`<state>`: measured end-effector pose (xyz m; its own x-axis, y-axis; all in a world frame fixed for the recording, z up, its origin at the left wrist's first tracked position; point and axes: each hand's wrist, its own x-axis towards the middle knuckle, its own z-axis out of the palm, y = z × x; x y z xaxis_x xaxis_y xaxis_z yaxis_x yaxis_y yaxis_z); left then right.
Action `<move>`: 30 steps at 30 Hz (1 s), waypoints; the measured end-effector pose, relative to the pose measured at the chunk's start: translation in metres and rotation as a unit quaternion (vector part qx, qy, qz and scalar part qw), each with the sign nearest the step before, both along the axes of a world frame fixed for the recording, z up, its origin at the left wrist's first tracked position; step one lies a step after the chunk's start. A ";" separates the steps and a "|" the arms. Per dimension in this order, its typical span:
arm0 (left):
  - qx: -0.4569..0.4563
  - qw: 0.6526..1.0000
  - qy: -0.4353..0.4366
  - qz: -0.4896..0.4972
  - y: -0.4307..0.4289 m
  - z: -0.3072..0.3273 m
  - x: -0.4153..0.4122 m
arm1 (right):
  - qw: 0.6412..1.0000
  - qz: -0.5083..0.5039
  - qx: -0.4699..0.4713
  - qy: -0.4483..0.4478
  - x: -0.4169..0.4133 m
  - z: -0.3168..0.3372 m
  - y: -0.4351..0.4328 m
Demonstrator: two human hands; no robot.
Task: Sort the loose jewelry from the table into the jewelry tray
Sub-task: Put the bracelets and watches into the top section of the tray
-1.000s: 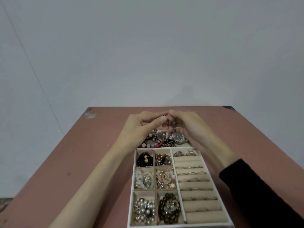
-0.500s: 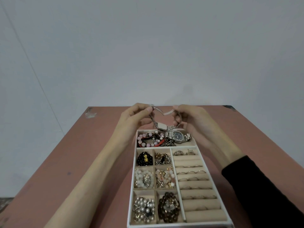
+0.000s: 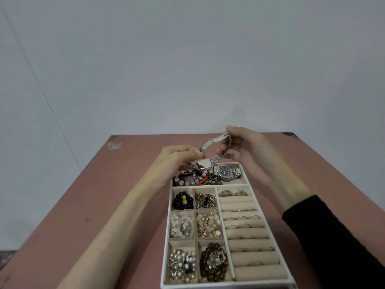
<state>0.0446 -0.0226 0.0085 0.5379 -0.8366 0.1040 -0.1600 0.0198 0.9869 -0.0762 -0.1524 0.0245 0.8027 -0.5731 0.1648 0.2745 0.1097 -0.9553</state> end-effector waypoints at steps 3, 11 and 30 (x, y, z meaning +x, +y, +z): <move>-0.025 0.999 0.037 -0.008 0.001 0.001 0.000 | 0.999 0.004 -0.044 0.021 -0.001 -0.001 -0.003; -0.031 0.999 0.007 0.021 0.001 0.004 0.000 | 0.998 0.062 -0.027 -0.008 -0.001 0.001 0.002; -0.019 1.000 0.005 -0.016 0.002 0.009 -0.006 | 0.926 -0.048 -0.353 0.124 -0.002 -0.001 0.018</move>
